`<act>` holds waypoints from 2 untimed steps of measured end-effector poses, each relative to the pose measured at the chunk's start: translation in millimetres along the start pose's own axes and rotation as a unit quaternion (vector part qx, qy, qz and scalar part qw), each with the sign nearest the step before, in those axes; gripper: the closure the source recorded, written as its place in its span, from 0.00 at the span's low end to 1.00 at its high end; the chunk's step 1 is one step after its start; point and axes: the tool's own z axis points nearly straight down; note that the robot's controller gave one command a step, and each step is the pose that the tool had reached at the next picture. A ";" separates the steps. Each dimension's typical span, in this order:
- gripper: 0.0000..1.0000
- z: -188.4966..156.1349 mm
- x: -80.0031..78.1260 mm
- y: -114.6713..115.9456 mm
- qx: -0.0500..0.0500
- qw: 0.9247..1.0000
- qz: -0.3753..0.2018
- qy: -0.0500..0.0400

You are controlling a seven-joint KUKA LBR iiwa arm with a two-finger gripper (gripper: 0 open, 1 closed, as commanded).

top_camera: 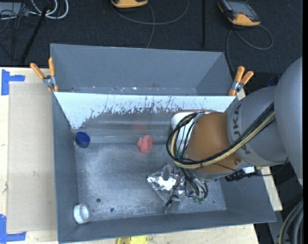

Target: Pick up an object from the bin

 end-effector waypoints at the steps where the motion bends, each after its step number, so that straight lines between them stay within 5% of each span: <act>1: 0.00 0.4 0.3 0.1 0.000 1.000 -0.001 0.001; 2: 1.00 0.6 0.4 0.1 0.000 1.000 -0.001 0.001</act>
Offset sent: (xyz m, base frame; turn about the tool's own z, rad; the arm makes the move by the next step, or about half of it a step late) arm 0.0000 0.0000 0.0000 0.0000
